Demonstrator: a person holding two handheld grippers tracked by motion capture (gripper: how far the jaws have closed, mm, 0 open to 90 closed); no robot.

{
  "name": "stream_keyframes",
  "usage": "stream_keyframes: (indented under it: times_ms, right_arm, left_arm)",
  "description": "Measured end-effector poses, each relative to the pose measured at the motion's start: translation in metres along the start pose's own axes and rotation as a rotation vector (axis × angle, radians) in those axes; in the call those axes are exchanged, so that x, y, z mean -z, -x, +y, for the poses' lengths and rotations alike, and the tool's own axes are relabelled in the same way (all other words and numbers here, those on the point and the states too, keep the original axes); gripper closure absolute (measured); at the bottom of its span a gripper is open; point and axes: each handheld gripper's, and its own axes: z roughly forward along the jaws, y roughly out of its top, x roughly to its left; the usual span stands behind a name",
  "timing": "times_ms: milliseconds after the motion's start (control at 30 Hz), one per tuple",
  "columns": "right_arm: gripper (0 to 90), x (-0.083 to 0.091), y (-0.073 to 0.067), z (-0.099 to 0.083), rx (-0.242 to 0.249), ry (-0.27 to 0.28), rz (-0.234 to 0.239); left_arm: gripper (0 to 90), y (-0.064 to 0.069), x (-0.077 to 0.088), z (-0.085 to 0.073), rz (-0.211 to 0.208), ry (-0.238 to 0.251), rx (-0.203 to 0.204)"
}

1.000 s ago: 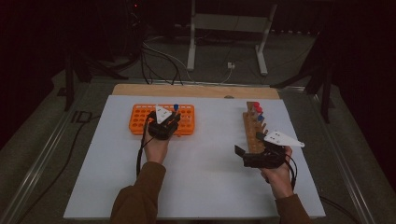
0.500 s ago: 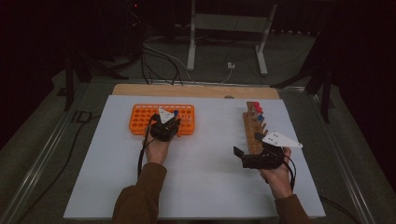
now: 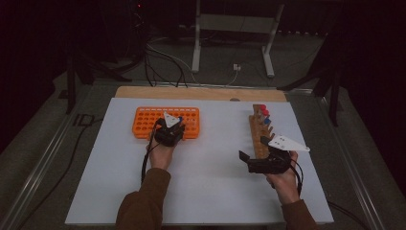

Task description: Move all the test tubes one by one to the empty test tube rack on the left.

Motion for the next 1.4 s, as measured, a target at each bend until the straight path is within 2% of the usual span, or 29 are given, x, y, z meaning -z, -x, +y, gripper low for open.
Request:
stream_keyframes:
  times_ms: [167,267,400,500,700,900,1000,1100,1233,1400]
  right_arm:
    - [0.2,0.001,0.001,0.001,-0.003,0.004,-0.001]
    - [0.2,0.001,0.001,0.000,-0.003,0.004,-0.003]
    - [0.2,0.002,0.002,0.001,-0.002,0.003,-0.009]
    - [0.2,0.002,0.004,0.002,-0.001,0.002,-0.015]
    - [0.2,0.004,0.010,0.005,-0.013,0.009,-0.029]
    - [0.2,0.002,0.023,0.012,-0.023,0.004,-0.072]
    - [0.3,0.002,0.030,0.017,-0.026,0.007,-0.092]
    - [1.7,0.000,0.037,0.022,-0.033,0.011,-0.110]
    - [6.4,-0.005,0.051,0.025,-0.051,-0.009,-0.139]
    - [21.2,-0.015,0.070,0.024,-0.086,-0.036,-0.196]
  left_arm:
    - [67.4,-0.002,0.006,-0.002,-0.014,0.013,0.019]
    - [62.9,-0.003,0.014,-0.003,-0.047,0.020,0.022]
    - [51.1,-0.008,0.029,-0.004,-0.082,0.059,0.065]
    - [50.0,-0.012,0.042,-0.006,-0.109,0.092,0.095]
    - [29.1,-0.014,0.068,-0.007,-0.138,0.146,0.132]
    - [13.1,-0.017,0.097,-0.010,-0.127,0.185,0.131]
    - [1.9,-0.018,0.108,-0.014,-0.106,0.184,0.115]
    - [0.5,-0.019,0.117,-0.019,-0.081,0.184,0.096]
    - [0.5,-0.023,0.129,-0.027,-0.071,0.186,0.090]
    - [0.5,-0.028,0.136,-0.035,-0.054,0.185,0.094]
